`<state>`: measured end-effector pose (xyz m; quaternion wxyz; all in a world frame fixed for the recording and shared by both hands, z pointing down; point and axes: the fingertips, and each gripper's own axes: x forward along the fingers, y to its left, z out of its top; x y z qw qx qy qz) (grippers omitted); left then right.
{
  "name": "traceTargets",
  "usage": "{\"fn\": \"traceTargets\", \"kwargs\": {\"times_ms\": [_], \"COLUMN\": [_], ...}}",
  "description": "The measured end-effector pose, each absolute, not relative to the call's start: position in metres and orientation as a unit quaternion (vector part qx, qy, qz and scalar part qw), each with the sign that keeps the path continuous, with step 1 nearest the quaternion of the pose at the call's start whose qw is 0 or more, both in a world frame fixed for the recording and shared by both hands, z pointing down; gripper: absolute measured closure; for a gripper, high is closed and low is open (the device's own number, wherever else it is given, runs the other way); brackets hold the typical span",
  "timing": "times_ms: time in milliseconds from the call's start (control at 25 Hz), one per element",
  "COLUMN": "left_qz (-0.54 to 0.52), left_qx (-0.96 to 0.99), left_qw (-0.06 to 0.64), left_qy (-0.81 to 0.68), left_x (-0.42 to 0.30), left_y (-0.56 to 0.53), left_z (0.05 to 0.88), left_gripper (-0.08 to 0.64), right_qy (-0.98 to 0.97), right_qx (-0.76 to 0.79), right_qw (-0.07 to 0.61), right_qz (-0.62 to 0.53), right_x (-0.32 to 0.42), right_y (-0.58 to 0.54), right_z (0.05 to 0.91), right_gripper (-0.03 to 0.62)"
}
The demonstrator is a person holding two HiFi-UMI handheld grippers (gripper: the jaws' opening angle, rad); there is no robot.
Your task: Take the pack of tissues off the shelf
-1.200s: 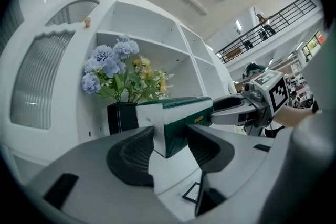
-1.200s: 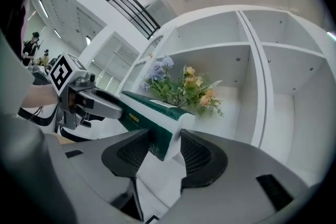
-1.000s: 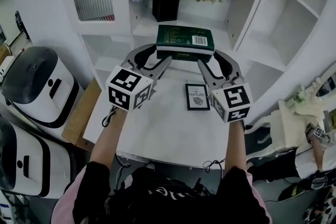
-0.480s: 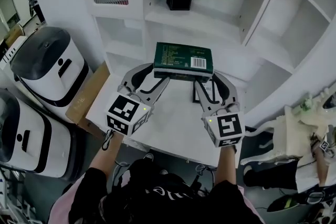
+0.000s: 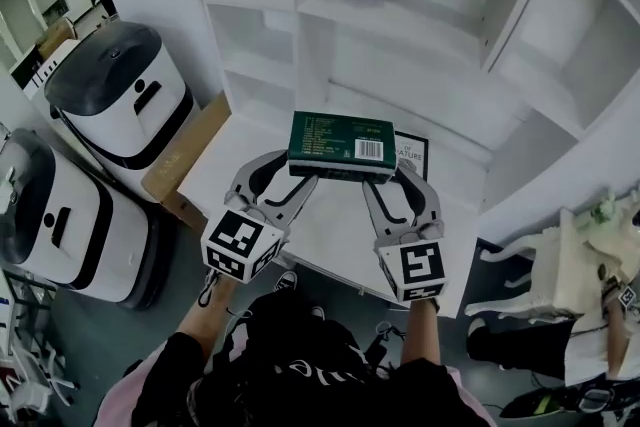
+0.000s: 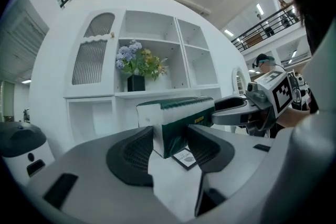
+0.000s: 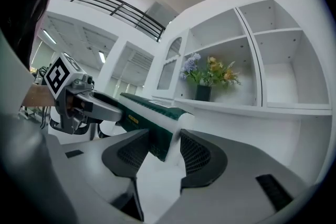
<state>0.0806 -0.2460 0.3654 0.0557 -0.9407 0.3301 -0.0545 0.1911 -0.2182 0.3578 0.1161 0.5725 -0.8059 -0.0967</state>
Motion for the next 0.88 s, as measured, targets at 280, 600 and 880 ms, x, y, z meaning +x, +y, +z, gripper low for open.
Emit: {"fn": "traceTargets", "kwargs": {"times_ms": [280,600,880], "left_qz": [-0.063,-0.061,-0.055], "left_qx": [-0.932,-0.929,-0.930], "left_qw": [0.045,0.046,0.052], "left_qy": [0.353,0.362,0.358], "left_x": [0.061,0.032,-0.012], "left_y": [-0.233,-0.228,-0.221], "left_z": [0.381,0.391,0.399], "left_gripper": [0.351,0.351,0.352], "right_qy": [-0.818,-0.823,-0.825], "right_qx": [0.558,0.552,0.553], "right_qw": [0.115,0.113,0.105], "right_qz": [-0.084,-0.070,-0.055], "right_x": [0.173,0.145,0.102], "right_y": [-0.210,-0.208,-0.201], "right_z": [0.374,0.386,0.397], "right_gripper": [0.382,0.382,0.382]}}
